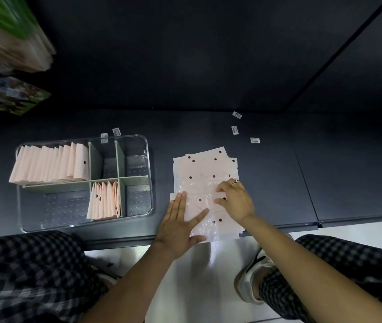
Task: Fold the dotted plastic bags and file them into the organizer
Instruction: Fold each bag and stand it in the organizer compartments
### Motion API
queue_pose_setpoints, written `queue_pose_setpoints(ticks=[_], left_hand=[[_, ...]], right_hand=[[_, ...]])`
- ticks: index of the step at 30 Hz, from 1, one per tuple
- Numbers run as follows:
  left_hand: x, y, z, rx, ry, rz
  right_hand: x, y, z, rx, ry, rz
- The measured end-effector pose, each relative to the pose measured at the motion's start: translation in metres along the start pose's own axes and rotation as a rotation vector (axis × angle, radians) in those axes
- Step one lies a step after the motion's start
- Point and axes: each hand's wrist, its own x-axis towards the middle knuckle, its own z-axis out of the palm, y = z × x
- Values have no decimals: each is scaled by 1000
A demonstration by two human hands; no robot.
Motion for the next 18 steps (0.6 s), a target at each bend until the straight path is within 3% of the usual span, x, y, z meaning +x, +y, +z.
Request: queue_pose_setpoints(ticks=[6, 12, 14, 18], left_hand=[[1, -2, -1, 0, -17, 6], [-4, 0, -16, -11, -14, -14], [-11, 3, -21, 17, 104, -21], [-22, 14, -16, 18, 326, 18]], right_hand=[[14, -4, -13, -3, -220, 38], [12, -15, -25, -5, -315, 16], [6, -16, -27, 105, -320, 76], [-21, -18, -22, 567, -261, 304]])
